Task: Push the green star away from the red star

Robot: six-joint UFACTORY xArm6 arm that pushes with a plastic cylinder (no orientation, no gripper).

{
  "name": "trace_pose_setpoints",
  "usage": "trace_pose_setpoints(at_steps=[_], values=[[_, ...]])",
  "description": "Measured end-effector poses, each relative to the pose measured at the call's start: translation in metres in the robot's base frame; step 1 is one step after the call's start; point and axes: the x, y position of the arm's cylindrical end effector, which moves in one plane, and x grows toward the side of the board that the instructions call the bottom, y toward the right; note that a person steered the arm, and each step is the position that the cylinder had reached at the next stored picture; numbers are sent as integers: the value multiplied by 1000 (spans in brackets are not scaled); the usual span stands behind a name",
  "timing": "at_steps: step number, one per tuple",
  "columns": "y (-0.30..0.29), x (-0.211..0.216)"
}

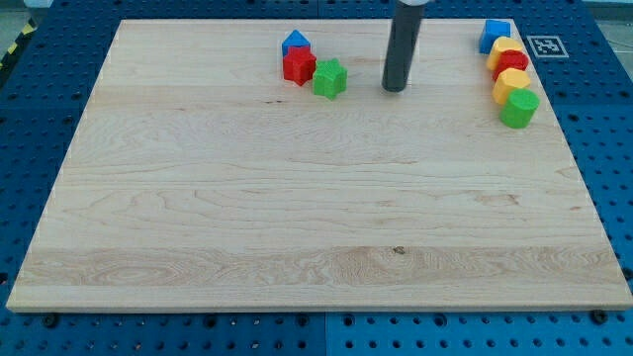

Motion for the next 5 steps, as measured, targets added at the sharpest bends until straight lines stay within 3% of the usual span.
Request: trace_pose_setpoints(at_steps=[3, 5], values=[[-77, -60], [-108, -44]])
